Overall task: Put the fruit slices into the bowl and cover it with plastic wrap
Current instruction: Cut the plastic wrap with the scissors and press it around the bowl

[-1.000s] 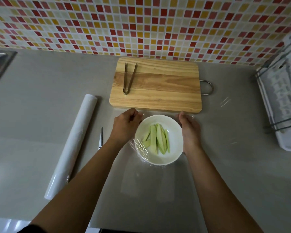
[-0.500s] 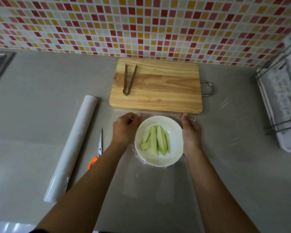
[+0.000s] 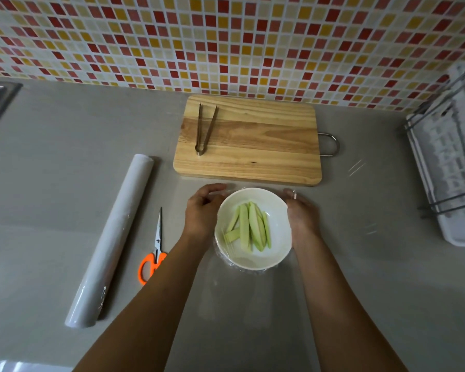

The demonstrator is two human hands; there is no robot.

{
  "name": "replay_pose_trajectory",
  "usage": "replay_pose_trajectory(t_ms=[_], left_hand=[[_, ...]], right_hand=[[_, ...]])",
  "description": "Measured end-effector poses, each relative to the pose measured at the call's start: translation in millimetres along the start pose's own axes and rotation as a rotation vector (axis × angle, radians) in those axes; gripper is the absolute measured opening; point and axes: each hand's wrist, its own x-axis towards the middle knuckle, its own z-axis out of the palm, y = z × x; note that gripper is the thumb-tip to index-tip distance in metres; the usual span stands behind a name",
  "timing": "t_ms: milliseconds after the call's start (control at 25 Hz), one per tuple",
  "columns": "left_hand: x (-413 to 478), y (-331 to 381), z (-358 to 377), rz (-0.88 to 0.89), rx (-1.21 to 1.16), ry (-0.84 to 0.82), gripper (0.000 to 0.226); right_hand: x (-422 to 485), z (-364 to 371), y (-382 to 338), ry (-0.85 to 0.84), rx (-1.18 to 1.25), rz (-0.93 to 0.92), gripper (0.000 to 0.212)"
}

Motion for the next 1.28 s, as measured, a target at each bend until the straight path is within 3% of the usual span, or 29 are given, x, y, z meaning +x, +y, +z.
replay_pose_trajectory(t_ms=[120,320,560,640,800,960,1040,1120,1280], left_hand=[[-3.2,-1.8,6.2,-0.021,-0.149,-0.025,0.027],[1.7,-7.9,6.9,0.001,-0.135,-0.007,0.034],[7.0,-12.3,3.6,0.062,-0.035,-0.010,0.025],[8.6,-13.9,3.7,0.075,-0.037,-0.019,0.023],[10.1,-15.3,1.7,0.094,-0.004,-0.021,0.029],[10.8,-15.1,1.8,0.076,-0.014,-0.011,0.032],[10.5,-14.5,2.1,0.037,-0.033,0.014,0.035],[10.7,-14.3,2.1,0.014,-0.036,0.030,0.038],[11.9,-13.8,1.4,0.034,0.026,0.012,0.039]], right_hand=[[-2.0,0.5,-2.5,0.026,-0.010,-0.040,0.028],[-6.4,2.0,-5.9,0.052,-0.011,-0.001,0.042],[-2.4,-1.1,1.9,-0.080,0.361,0.133,0.041],[-1.3,0.6,3.7,0.027,0.428,0.099,0.042],[-6.5,-1.0,2.0,0.348,0.284,-0.143,0.040],[-20.3,-4.0,-1.2,0.673,0.376,-0.201,0.029],[-28.4,-2.9,-6.3,0.597,0.542,-0.389,0.029],[-33.8,-6.1,-5.5,0.373,0.611,-0.579,0.029],[-33.5,-12.0,9.1,-0.241,0.371,-0.585,0.046]])
